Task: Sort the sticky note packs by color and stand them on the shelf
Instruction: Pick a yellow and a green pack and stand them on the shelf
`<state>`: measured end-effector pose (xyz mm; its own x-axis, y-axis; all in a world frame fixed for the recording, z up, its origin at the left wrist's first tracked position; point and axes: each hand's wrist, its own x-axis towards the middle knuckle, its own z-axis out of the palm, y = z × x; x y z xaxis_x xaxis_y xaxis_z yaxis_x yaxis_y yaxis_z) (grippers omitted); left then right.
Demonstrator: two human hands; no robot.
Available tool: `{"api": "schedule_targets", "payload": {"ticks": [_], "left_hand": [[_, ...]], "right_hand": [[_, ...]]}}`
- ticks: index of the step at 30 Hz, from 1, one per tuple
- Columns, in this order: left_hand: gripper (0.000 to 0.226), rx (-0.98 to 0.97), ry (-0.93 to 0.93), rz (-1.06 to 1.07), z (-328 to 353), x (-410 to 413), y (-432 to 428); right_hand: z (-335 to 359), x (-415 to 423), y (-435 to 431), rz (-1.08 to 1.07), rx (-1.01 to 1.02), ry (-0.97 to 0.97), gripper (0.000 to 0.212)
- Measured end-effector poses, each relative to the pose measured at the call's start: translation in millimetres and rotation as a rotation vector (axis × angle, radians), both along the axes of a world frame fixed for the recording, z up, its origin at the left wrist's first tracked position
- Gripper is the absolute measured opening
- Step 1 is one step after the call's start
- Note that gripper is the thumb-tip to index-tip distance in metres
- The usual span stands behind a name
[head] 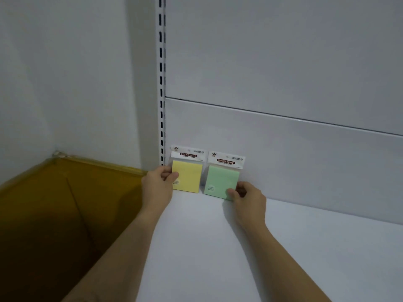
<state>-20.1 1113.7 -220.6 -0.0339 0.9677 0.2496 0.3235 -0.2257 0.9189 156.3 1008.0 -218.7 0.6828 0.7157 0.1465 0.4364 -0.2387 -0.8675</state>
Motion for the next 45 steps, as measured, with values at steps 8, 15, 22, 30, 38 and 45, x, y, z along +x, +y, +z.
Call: {"api": "schedule_targets", "payload": {"ticks": [8, 15, 22, 30, 38, 45], "left_hand": [[0.034, -0.054, 0.095, -0.117, 1, -8, -5], [0.033, -0.041, 0.148, -0.084, -1, -6, -7], [0.032, -0.014, 0.175, -0.084, 0, -5, -6], [0.058, 0.022, 0.262, -0.022, 8, -8, -22], [0.055, 0.357, 0.774, -0.077, 62, -25, -41], [0.067, 0.583, 0.858, -0.192, 141, -12, -58]], "right_hand": [[2, 3, 0, 0.038, -0.038, -0.077, 0.008], [-4, 8, 3, 0.035, -0.063, -0.114, 0.01], [-4, 6, 4, 0.021, -0.064, -0.129, 0.011], [6, 8, -7, -0.012, -0.034, -0.092, 0.032], [68, 16, -33, -0.006, 0.007, -0.629, 0.048], [143, 19, -56, 0.014, -0.082, -0.976, 0.076]]}}
